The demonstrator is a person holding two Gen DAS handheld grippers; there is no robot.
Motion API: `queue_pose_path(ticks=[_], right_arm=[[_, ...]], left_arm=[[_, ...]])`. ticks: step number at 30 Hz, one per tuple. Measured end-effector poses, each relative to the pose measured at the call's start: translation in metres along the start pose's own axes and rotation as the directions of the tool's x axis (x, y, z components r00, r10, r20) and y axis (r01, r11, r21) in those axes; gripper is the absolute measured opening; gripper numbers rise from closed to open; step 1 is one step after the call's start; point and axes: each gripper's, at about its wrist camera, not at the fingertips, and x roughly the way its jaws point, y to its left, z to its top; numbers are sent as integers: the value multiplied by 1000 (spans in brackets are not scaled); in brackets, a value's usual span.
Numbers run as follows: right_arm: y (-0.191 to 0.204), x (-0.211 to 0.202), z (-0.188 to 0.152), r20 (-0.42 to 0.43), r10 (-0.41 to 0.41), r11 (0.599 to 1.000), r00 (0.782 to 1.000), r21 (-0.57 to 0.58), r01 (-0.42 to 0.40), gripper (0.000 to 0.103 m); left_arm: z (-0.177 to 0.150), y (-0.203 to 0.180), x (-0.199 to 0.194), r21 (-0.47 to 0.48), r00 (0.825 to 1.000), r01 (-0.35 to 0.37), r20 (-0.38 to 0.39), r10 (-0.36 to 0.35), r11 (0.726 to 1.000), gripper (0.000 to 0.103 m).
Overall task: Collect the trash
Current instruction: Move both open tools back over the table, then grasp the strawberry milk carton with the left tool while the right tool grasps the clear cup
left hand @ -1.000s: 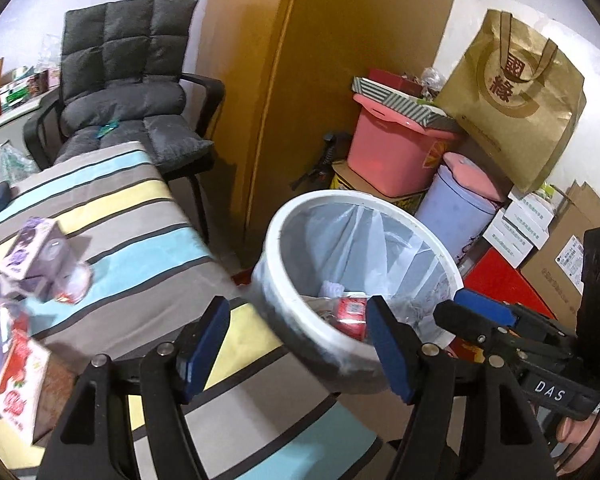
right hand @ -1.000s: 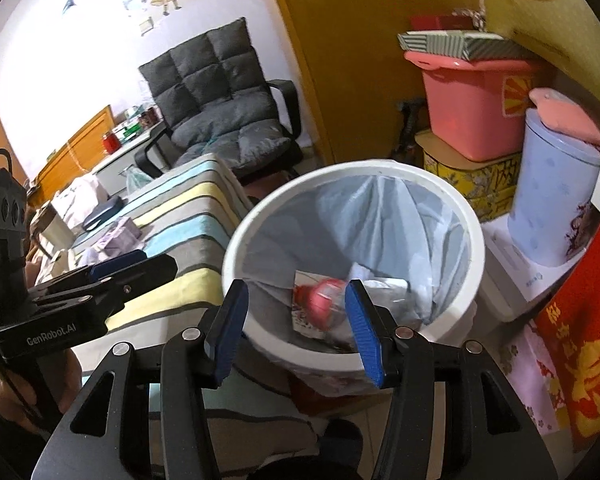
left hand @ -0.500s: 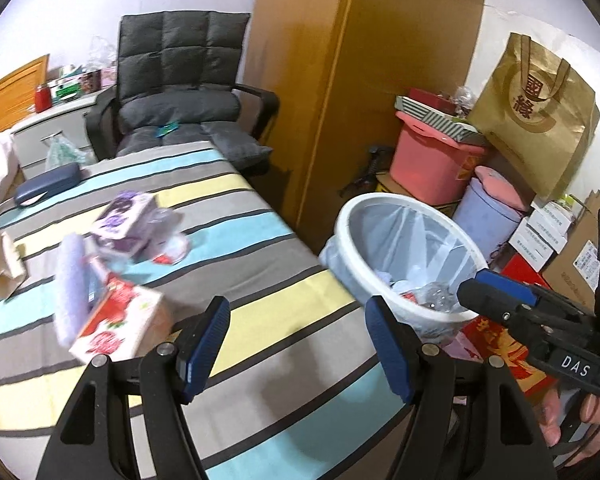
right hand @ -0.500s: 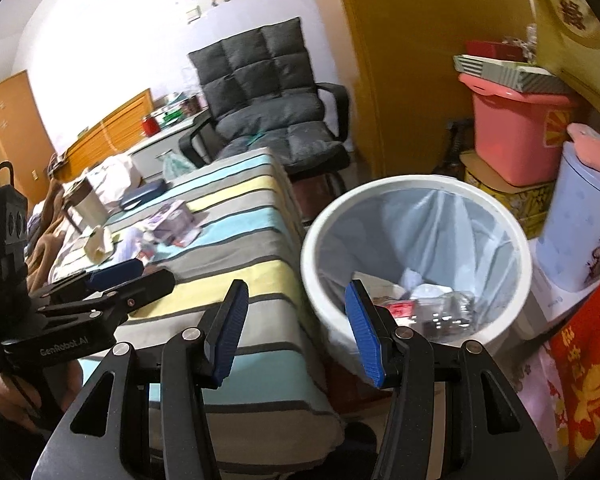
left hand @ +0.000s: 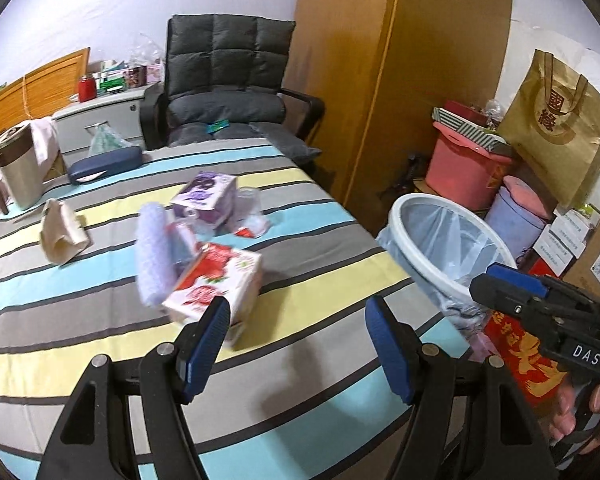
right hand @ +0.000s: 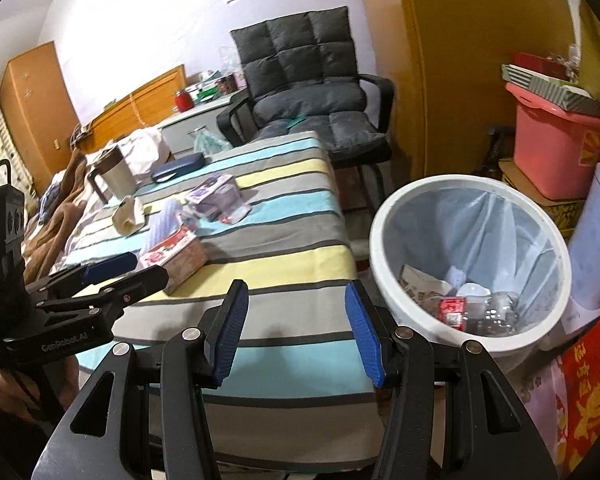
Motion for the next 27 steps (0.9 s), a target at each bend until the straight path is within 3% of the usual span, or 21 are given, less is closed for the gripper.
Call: queue_pose_path(ticks=[13, 27], right_arm=[[16, 13, -4, -33, 62, 998, 998, 6, -62, 53], [21, 22, 2, -50, 69, 997, 996, -21, -70, 53]], left_arm=[[-19, 36, -17, -50, 997, -72, 1, 72, 996, 72], [-1, 53, 8, -35, 997, -73, -21, 72, 997, 72]])
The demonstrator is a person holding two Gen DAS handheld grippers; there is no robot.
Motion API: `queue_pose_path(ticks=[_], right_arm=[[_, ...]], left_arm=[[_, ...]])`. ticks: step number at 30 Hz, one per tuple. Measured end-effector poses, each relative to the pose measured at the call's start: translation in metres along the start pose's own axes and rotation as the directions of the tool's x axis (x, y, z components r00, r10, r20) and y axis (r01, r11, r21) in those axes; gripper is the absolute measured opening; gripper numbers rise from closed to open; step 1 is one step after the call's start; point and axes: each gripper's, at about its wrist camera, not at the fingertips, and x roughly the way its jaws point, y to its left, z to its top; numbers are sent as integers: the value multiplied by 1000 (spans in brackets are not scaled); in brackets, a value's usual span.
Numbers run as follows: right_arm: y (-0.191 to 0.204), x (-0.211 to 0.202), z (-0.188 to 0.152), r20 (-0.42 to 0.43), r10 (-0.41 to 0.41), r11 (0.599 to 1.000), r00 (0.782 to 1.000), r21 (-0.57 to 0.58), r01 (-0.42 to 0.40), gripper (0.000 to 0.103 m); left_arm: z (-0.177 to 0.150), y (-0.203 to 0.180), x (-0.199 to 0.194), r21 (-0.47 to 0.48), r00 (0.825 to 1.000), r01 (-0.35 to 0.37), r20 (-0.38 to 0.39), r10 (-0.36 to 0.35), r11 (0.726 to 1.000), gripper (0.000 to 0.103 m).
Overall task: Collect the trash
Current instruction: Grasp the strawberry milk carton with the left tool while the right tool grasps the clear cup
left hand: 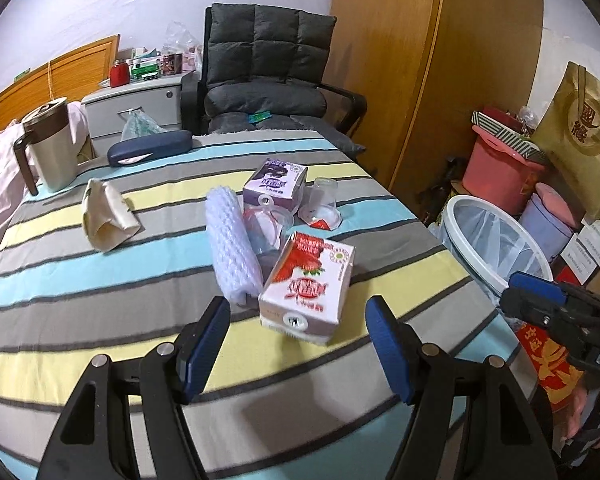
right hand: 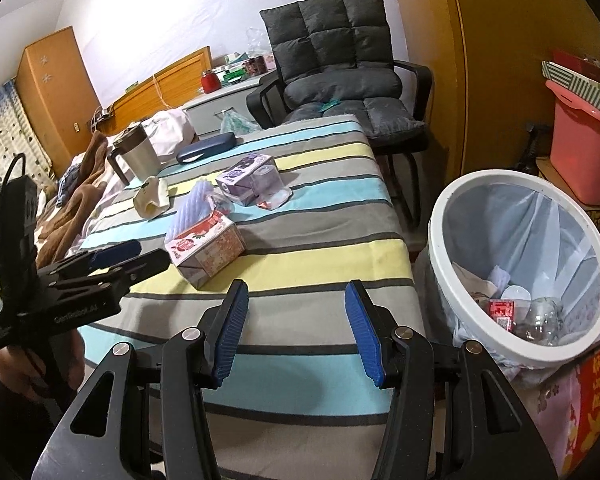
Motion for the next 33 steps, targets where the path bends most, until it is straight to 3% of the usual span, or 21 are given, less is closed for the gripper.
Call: queue_pose_path(ticks=[11, 15, 16, 18, 27, 33], right_arm=[[-7, 10, 2, -13, -7, 1000, 1000, 13, 8, 53], [-8, 11, 3, -14, -12, 1000, 1000, 17, 13, 53], [-7, 12, 3, -17, -11, 1000, 1000, 17, 11, 53], [-7, 11, 2, -19, -7, 1000, 1000, 17, 7, 53], [-2, 11, 4, -15, 3, 1000, 1000, 15, -3, 53], [9, 17, 8, -25, 15, 1000, 1000, -9, -15, 53]], left_arm=[[12, -11, 38, 80, 997, 25, -71, -19, 996, 72], [8, -11, 45, 54, 994, 33, -103, -27, 998, 72], [7, -10, 46, 45, 993, 33, -111, -28, 998, 71], [4, -8, 46, 30, 993, 34, -117, -31, 999, 59], [-10, 0, 13, -17, 996, 65, -60, -66, 998, 59], [-19, 13, -10, -45, 999, 25, -23, -26, 999, 59]])
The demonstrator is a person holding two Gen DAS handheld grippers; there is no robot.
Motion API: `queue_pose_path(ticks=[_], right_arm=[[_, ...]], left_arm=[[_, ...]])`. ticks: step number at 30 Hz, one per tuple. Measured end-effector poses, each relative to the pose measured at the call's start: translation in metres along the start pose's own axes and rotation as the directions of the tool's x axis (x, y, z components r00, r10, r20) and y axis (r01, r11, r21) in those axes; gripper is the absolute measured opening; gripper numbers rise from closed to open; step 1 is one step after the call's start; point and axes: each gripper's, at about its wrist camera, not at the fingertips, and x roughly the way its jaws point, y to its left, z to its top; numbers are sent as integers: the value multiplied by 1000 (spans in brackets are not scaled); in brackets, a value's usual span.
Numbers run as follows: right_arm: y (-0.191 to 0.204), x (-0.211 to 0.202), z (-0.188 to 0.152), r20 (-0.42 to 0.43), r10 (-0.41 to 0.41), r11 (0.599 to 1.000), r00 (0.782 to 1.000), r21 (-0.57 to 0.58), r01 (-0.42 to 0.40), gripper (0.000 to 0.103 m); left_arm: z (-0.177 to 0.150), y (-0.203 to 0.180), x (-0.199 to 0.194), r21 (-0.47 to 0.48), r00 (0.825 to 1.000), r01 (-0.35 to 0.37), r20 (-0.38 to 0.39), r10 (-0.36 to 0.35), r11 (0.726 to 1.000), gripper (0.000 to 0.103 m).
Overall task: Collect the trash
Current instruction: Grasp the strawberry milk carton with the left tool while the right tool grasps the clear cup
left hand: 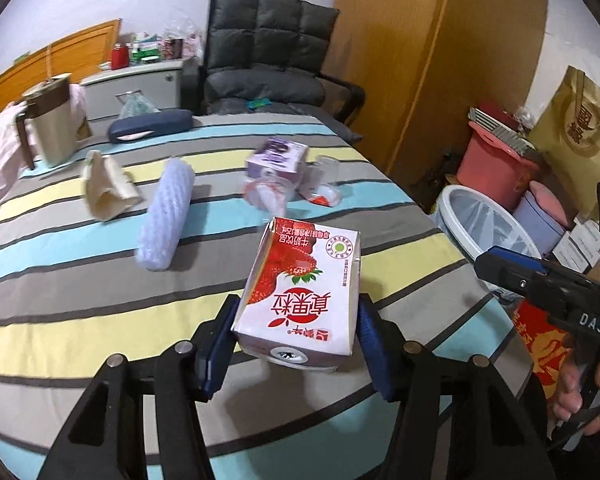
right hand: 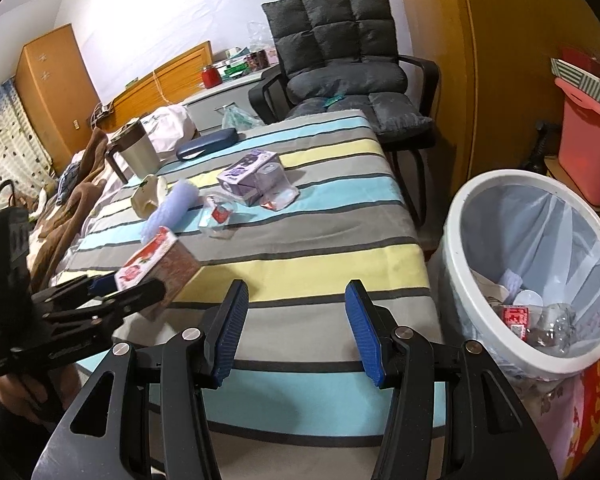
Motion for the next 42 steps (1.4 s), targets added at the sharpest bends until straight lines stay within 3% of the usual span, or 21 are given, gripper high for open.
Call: queue_pose_path(ticks=[11, 23, 30, 40, 42], right_arm=[[32, 22, 16, -28, 35, 997, 999, -61, -36, 53], [60, 65, 32, -74, 57, 995, 996, -77, -62, 53], [66, 86, 41, -99, 51, 996, 994, -67, -58, 53], [69, 111, 48, -126, 32, 998, 991, -56, -39, 53], [70, 115, 49, -131, 27, 998, 991, -59, -35, 47]], left_arm=[[0, 42, -17, -85, 987, -152, 46, 156, 985, 59], [-3, 97, -20, -212, 956, -275, 40, 290, 938, 59], [-5, 120, -14, -268, 952, -292, 11, 306, 918, 59], [-8, 127, -6, -293, 961, -270, -21, 276, 917, 59], [-8, 127, -5, -294, 962, -268, -22, 274, 917, 59]])
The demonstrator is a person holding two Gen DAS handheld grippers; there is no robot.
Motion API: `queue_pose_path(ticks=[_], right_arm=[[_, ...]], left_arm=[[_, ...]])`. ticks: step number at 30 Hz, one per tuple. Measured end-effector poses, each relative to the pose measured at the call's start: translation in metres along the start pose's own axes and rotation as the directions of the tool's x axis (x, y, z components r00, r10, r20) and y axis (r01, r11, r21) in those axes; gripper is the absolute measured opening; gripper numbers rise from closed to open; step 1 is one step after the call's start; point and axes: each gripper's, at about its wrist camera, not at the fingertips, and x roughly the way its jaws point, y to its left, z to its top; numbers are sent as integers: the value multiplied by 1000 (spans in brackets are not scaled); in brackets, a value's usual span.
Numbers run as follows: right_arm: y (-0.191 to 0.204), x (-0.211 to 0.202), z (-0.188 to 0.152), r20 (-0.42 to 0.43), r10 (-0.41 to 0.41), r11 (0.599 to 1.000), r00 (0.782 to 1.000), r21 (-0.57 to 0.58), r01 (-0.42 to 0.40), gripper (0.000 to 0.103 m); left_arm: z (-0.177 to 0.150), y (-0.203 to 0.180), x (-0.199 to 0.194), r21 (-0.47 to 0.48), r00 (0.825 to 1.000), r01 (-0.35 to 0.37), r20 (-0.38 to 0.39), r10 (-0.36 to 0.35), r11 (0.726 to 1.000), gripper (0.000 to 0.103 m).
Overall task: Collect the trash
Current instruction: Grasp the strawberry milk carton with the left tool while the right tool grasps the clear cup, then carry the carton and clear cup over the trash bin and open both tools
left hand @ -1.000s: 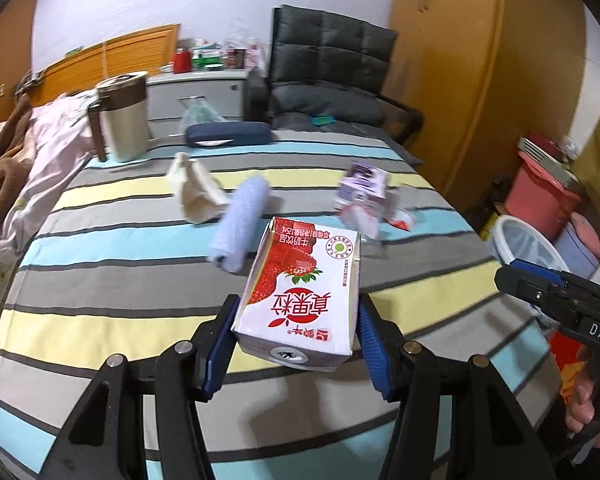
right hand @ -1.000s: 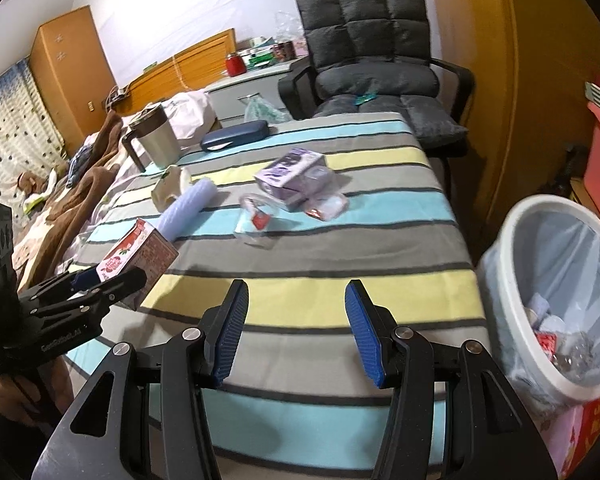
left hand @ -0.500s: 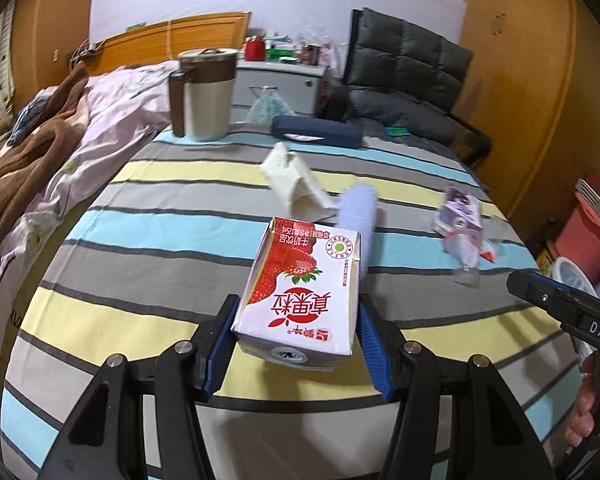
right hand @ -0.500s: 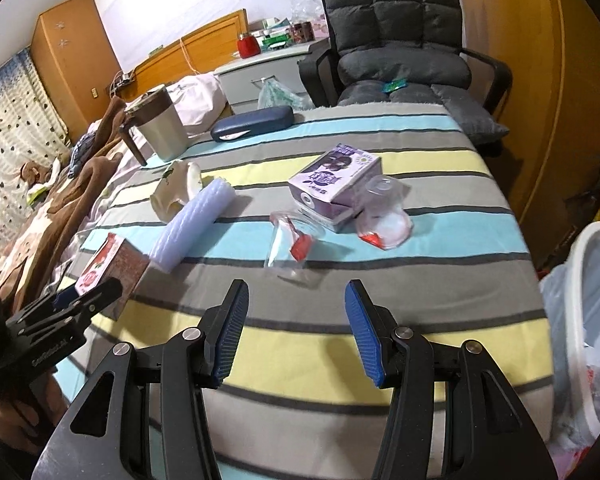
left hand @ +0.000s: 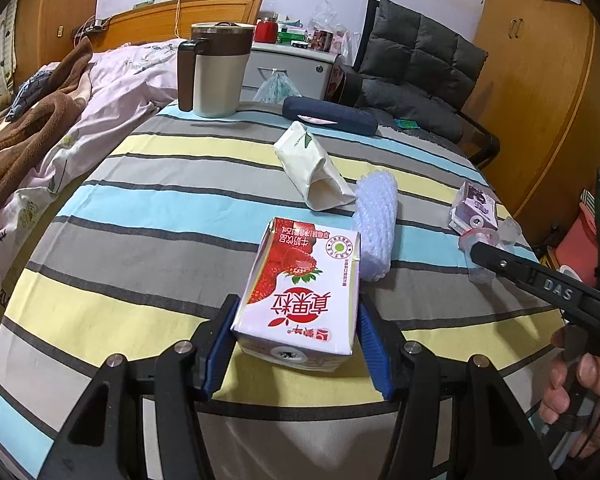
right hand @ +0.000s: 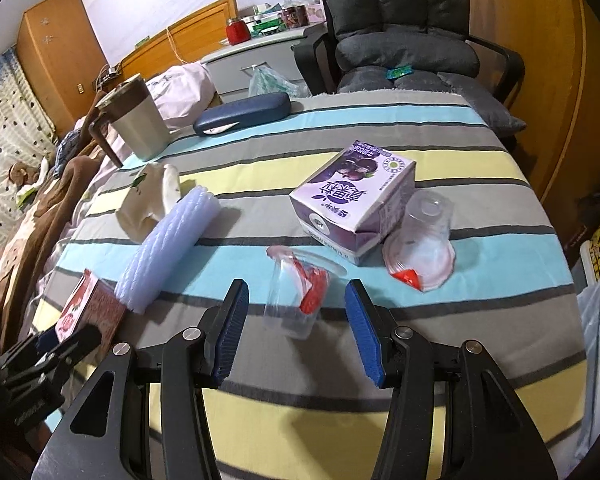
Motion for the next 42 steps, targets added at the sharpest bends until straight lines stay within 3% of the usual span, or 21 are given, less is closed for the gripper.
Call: queue_pose_path(ticks=[3, 14, 26, 42], right_arm=[[0, 3, 1, -11, -7, 1000, 1000, -5, 7, 35], [-1, -24, -12, 8, 21, 1000, 1000, -20, -21, 34], [-6, -62, -35, 43, 35, 999, 998, -6, -35, 34], [-32, -104, -58, 112, -17, 999, 994, 49, 11, 34]], left_arm=[[0, 0, 0, 7, 1000, -1, -2, 1, 1000, 59], [-4, -9, -5, 36, 1000, 0, 3, 0, 999, 59], [-23, -46, -31, 118, 998, 57, 9, -59, 991, 59], [-36, -104, -56, 215, 991, 123, 17, -130, 969, 59]])
